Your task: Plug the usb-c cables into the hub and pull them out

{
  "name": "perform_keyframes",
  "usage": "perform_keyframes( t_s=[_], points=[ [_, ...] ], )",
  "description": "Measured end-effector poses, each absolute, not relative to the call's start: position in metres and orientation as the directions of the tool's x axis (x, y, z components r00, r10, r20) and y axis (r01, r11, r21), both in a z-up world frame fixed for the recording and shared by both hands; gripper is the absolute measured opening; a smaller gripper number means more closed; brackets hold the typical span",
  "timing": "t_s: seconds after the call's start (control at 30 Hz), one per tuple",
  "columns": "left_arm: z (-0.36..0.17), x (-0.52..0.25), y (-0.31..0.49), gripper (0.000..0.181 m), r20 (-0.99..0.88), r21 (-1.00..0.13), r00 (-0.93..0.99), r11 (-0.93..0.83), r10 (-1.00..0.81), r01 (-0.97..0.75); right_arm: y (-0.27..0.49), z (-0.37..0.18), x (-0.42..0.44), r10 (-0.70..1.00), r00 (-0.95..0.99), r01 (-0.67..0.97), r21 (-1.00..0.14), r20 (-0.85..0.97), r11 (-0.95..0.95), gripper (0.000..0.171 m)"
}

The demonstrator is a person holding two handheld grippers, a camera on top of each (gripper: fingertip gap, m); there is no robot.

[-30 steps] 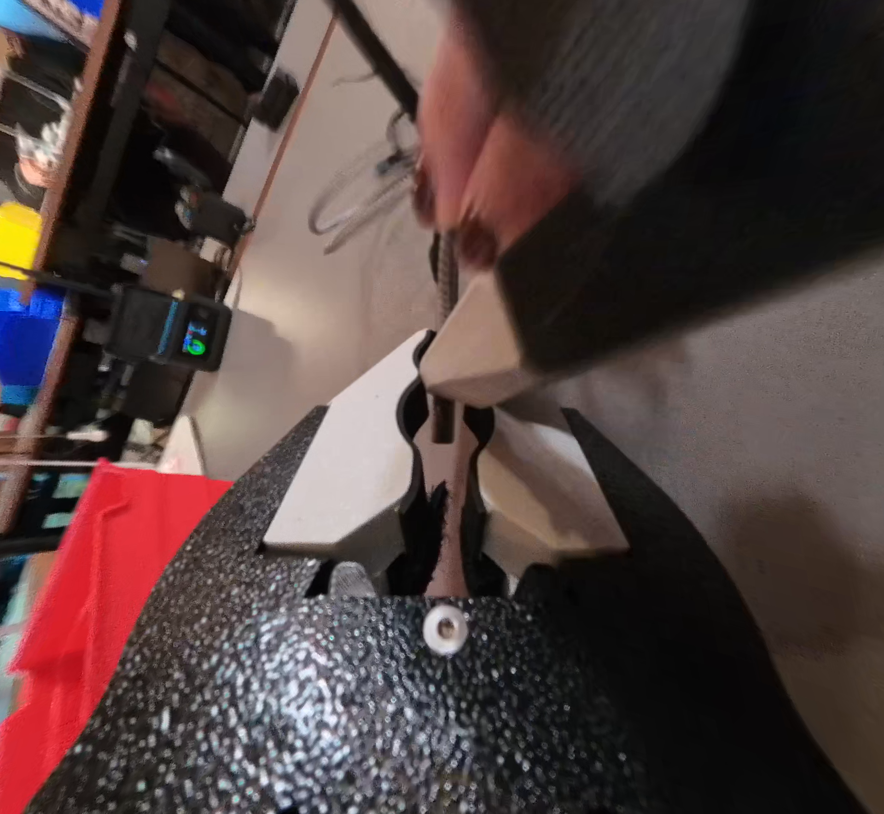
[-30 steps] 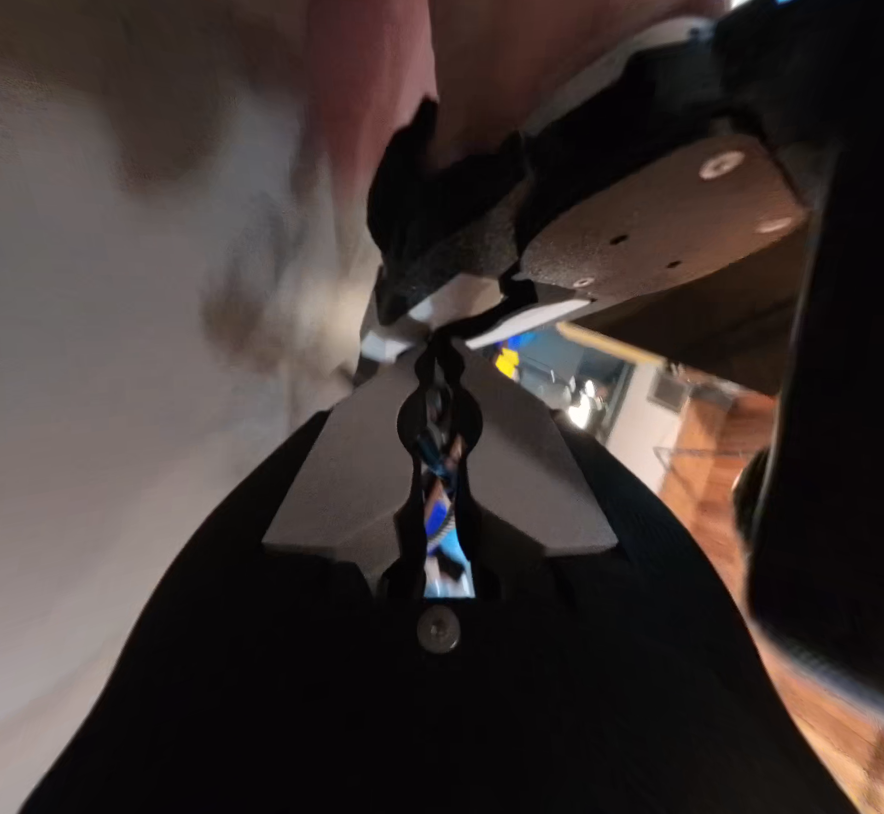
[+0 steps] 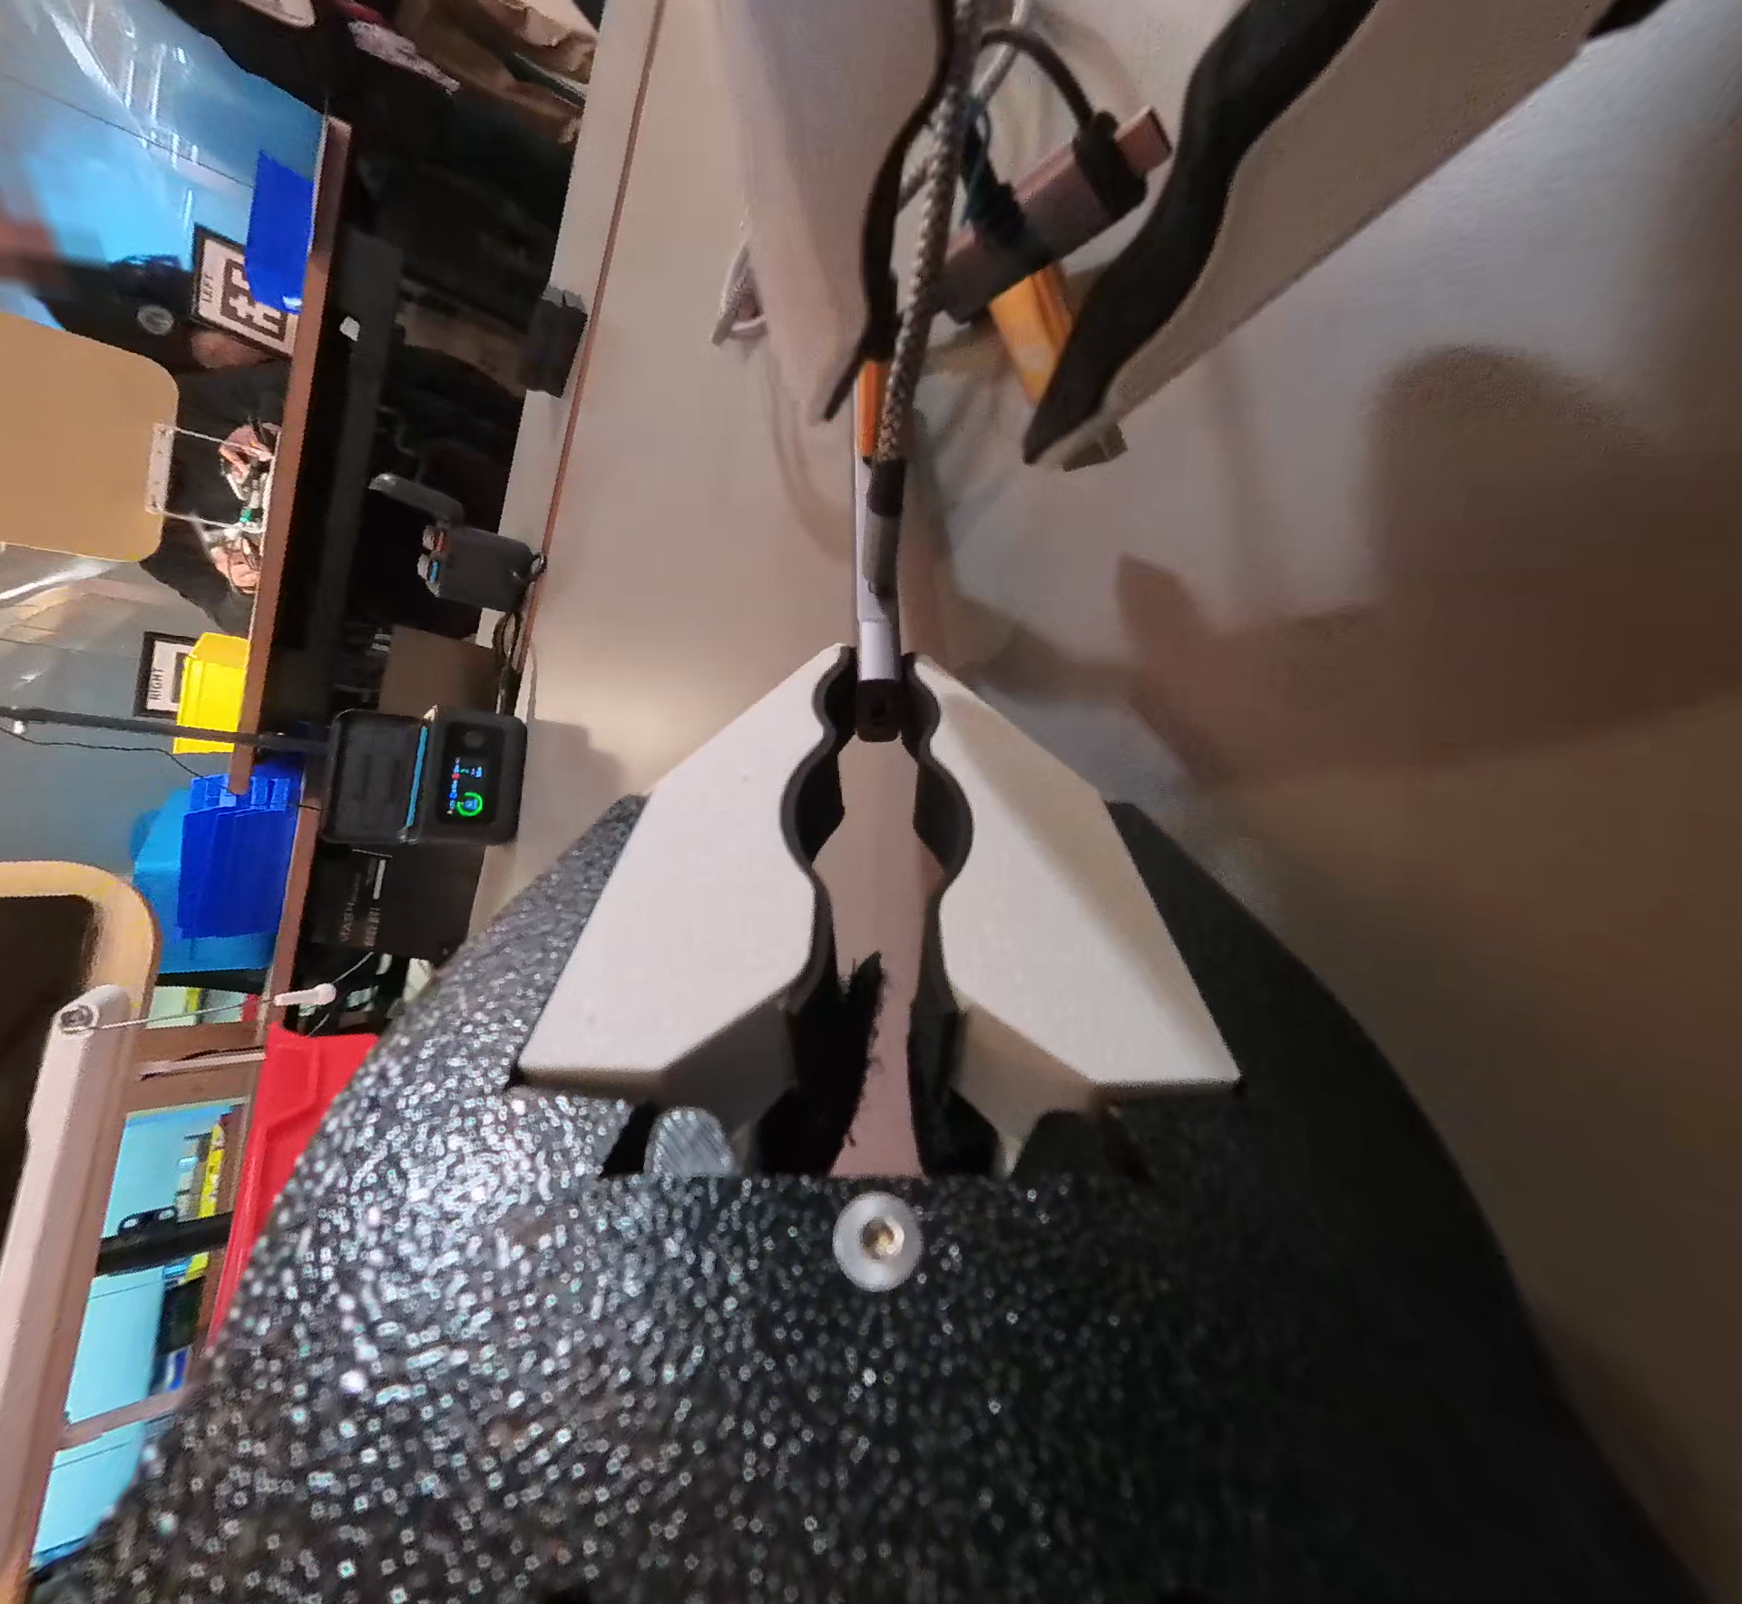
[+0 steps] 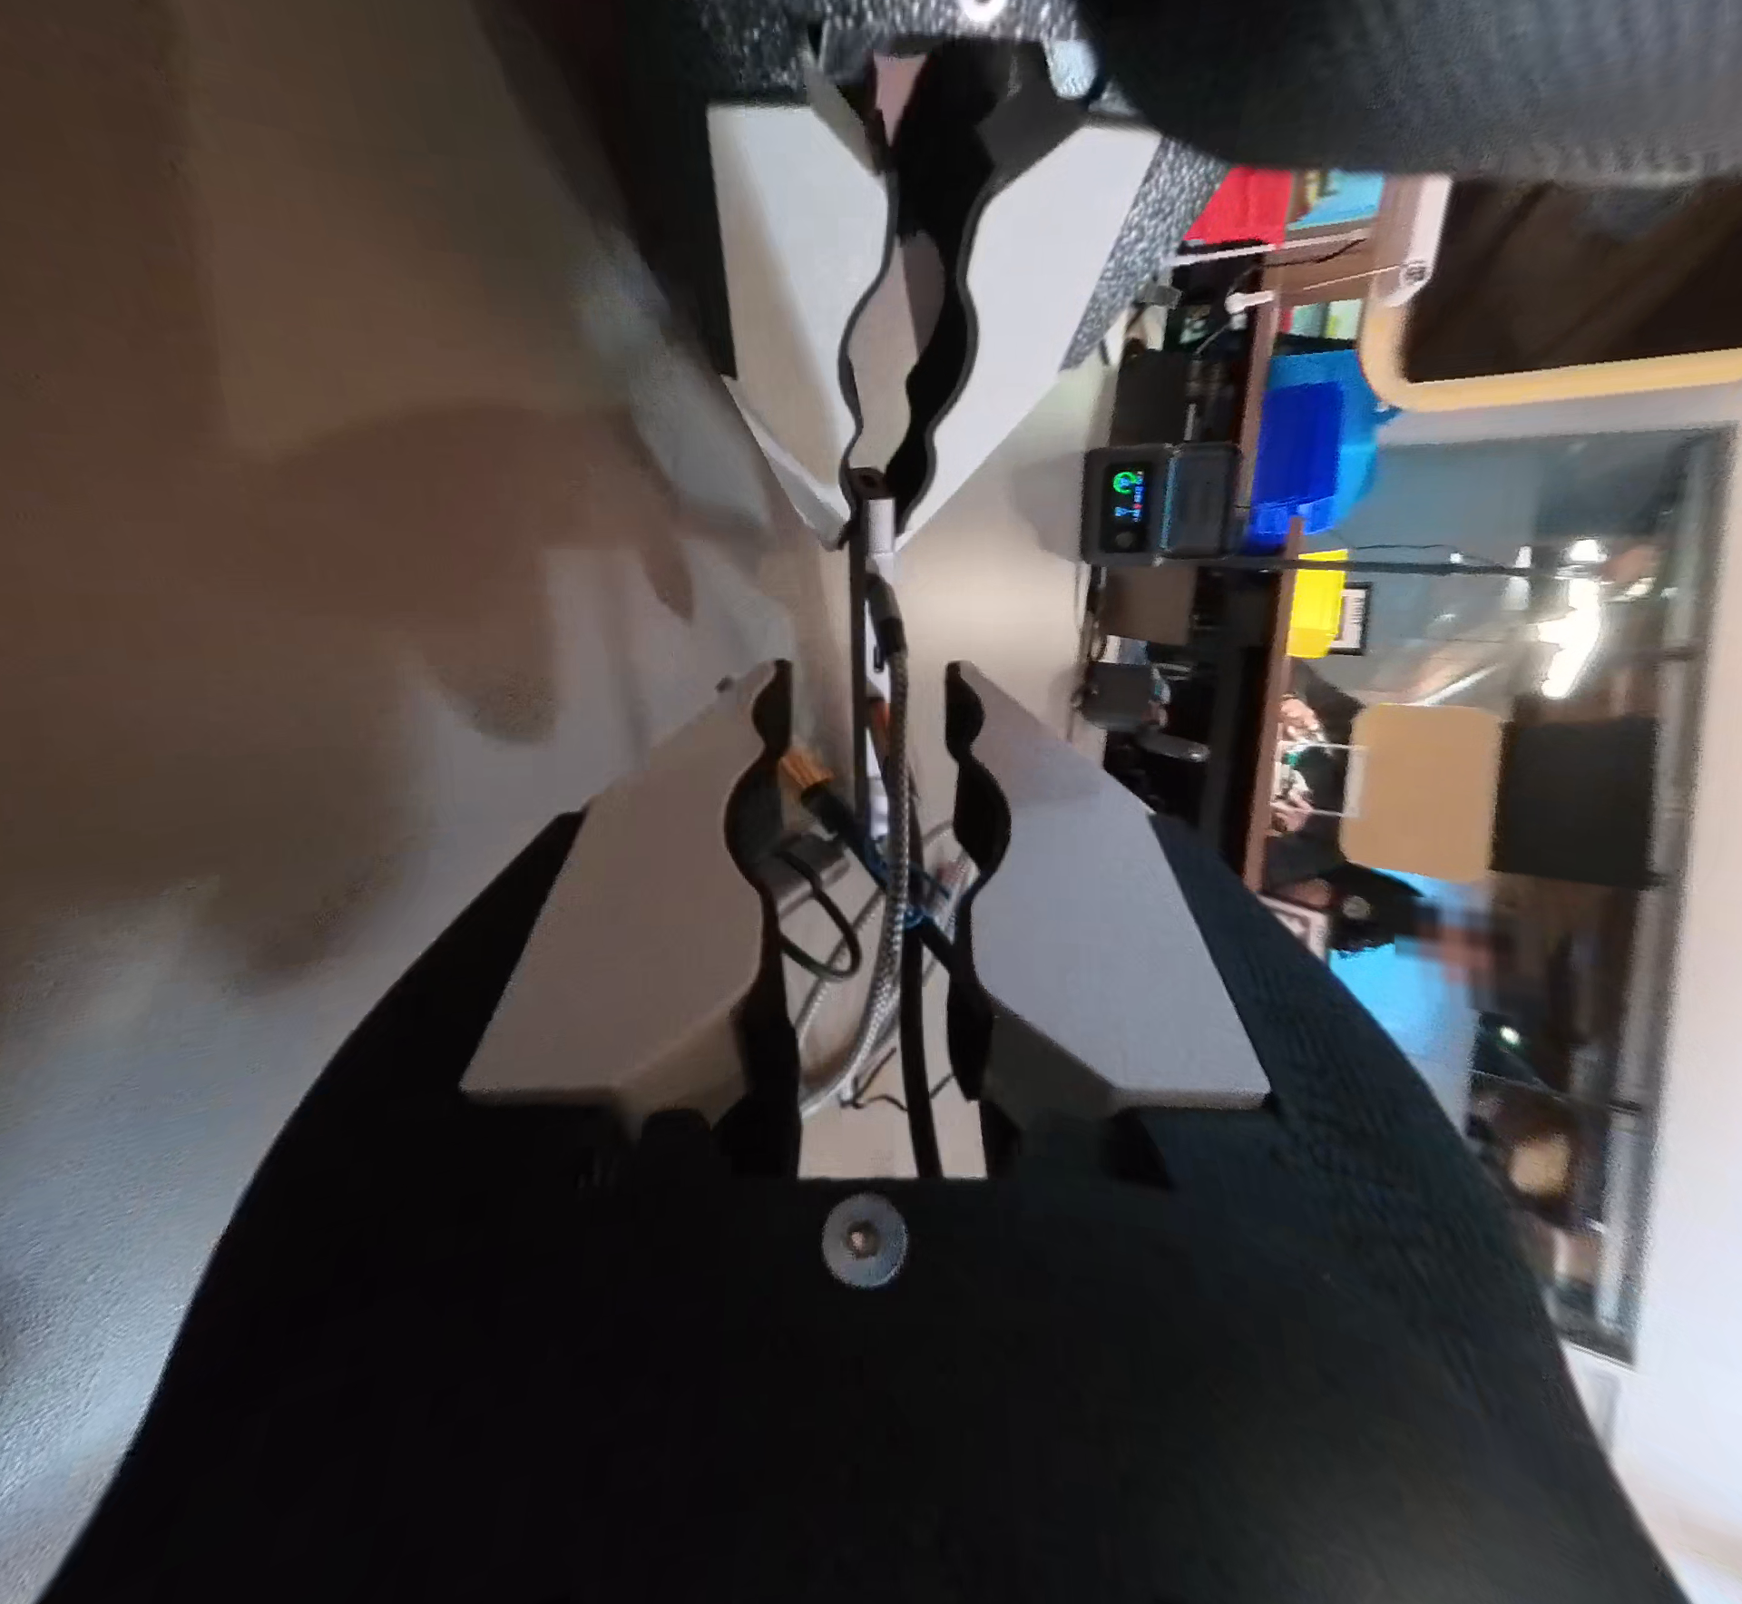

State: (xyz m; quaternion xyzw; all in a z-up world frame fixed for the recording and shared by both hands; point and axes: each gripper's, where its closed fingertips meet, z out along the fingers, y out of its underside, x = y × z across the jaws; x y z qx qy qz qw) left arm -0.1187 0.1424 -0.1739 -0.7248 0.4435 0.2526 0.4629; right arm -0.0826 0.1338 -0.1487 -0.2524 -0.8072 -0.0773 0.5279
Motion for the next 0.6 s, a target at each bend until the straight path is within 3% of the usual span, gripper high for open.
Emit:
perform_keyframes(
  t_s=[0.07, 0.17, 0.6],
  points=[
    [-0.1736, -0.1176, 0.142, 0.007, -0.779, -0.443, 0.475, -0.178, -0.409, -0.879, 0.1347, -0.1522, -0.0847, 0.351, -0.334, 0.501, -0.151, 0.875, 0.852, 0.035],
    [-0.1734, -0.1142, 0.1408, 0.008, -0.78, -0.443, 0.47, -0.165, -0.413, -0.881, 0.1392, -0.1508, -0.0908, 0.316, -0.319, 0.509, -0.12, 0.893, 0.852, 0.005],
    [-0.1739, -0.1123, 0.1401, 0.007, -0.799, -0.423, 0.453, -0.166, -0.394, -0.891, 0.1381, -0.1547, -0.0908, 0.36, -0.314, 0.515, -0.161, 0.878, 0.842, 0.003]
  ],
)
